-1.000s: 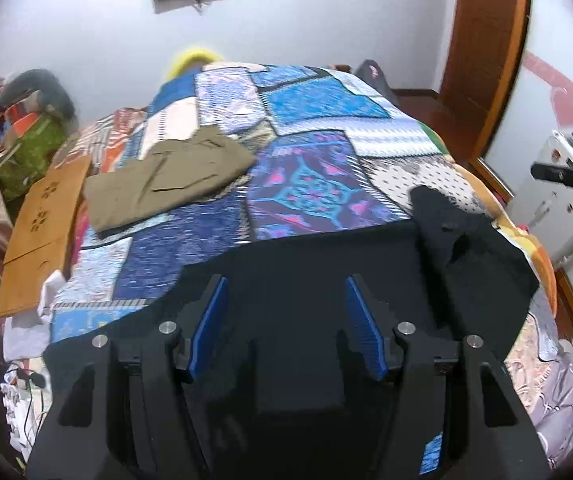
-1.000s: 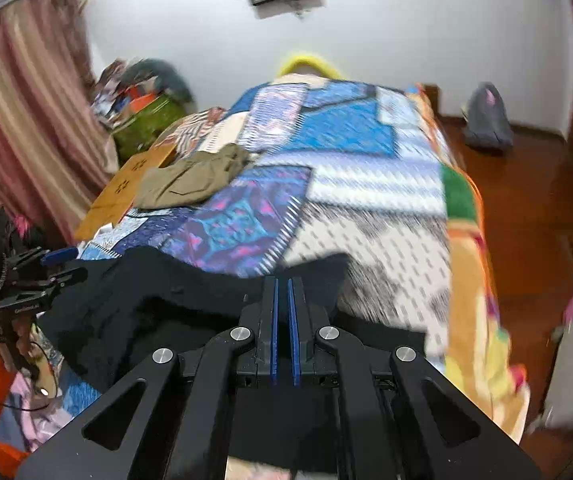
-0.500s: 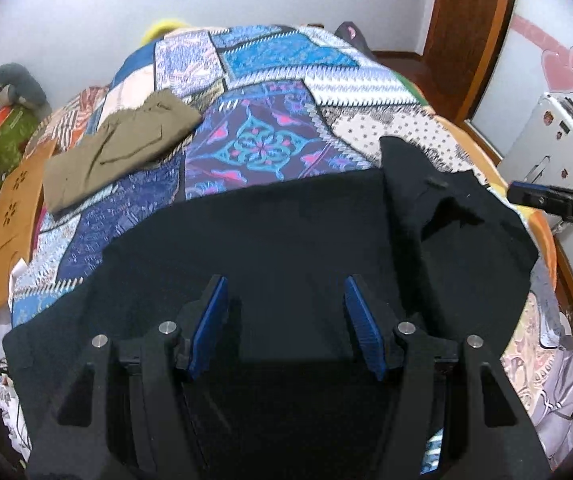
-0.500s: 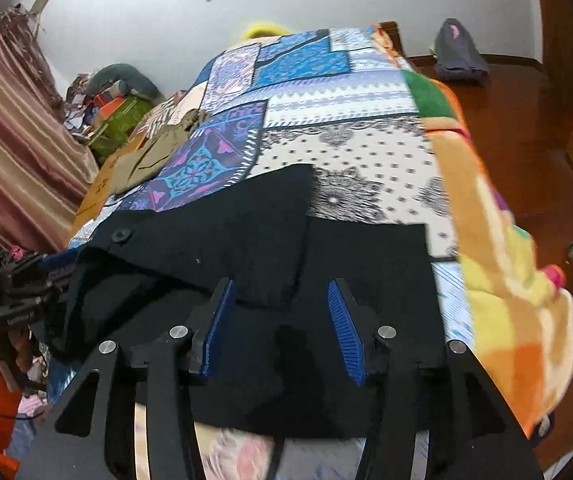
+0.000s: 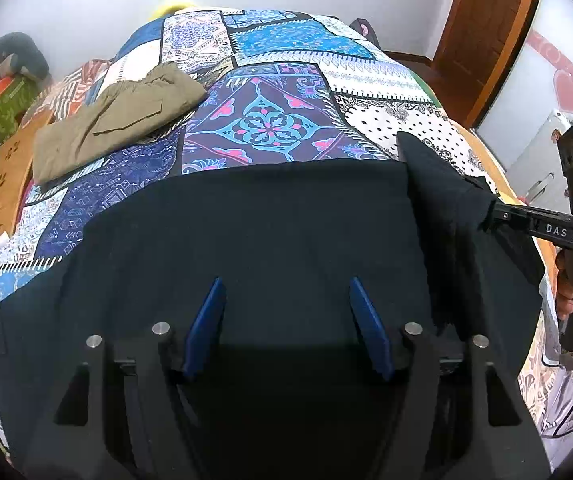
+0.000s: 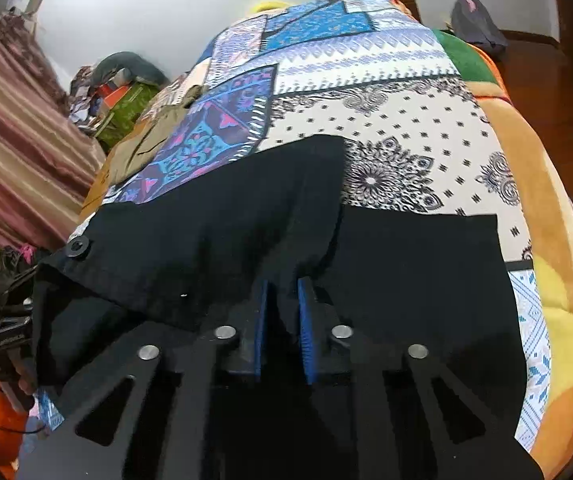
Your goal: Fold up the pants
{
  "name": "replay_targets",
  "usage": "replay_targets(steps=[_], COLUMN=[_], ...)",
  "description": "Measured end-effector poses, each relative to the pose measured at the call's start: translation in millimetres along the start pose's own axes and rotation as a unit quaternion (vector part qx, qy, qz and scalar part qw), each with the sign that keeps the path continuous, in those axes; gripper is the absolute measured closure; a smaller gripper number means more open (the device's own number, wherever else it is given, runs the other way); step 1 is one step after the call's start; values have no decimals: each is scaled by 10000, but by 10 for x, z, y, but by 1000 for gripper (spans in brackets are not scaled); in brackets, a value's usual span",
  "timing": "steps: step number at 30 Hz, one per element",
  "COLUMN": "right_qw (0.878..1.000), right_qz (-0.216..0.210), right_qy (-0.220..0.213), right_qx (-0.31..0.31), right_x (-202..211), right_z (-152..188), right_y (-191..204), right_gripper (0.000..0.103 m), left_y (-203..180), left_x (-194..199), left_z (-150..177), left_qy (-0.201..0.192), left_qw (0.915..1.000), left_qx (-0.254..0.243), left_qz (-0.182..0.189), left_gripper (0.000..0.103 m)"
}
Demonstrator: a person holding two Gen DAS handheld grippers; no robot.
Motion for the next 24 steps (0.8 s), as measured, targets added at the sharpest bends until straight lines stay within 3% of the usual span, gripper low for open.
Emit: replay_targets(steps=[10,16,24], right_qw=[9936,9902,9926], right_qz=[754,1259,1085], right_qy=[-528,-203,532], right_qx=[657,564,95], right_x=[727,1030,789], right_z=[-139,172,770], right_y=[31,-266,-482], right_gripper=[96,96,95], left_y=[-14,-79,-235], left_x=[76,185,258], left_z=[12,47,28], left_qy=[50,-5,-28], left_qw=[9998,9998,9993], left_qx=[-103,-172,-380], left_qz=[-133,-76,-61], left_gripper=[38,38,38])
Point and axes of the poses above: each gripper's, at about its wrist camera, not at the fingertips, and x roughly against the way its jaws point, y to its left, z to its underside, the point moved 4 cm from there along -x, roughly the way its jaws point, and after that the axes turned 12 degrees about x, right-handed, at the moved point
